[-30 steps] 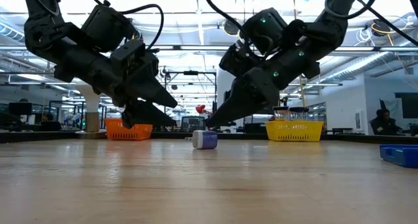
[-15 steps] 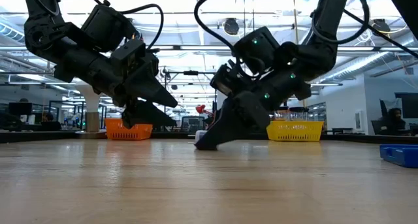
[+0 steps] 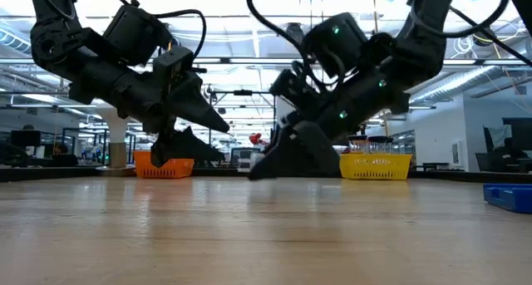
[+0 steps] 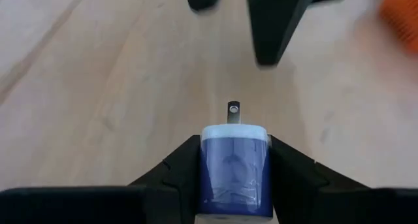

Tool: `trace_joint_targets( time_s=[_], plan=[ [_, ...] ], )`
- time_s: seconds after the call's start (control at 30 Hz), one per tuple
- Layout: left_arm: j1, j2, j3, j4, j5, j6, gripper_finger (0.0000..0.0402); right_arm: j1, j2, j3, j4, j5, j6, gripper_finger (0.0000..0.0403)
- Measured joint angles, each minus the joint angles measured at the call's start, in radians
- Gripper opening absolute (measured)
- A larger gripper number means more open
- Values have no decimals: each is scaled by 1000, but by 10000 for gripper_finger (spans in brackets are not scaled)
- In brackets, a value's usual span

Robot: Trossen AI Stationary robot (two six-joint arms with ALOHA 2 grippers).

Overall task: Pick & Place Office items
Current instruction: Put the violet charger adapter into the green bin

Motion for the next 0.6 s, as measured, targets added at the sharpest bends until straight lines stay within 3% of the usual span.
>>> trace_joint_targets(
  time_s=[0.13, 0.43, 0.6],
  plan=[
    [0, 0, 0, 32, -22, -56, 271, 42, 1, 12, 36, 113, -73, 131],
    [-4, 0, 0, 79, -22, -71, 271, 88, 1, 16, 230, 219, -189, 133],
    [-22, 1, -4, 152, -23, -52, 271, 96, 0, 15, 272, 225, -195, 133]
  ],
)
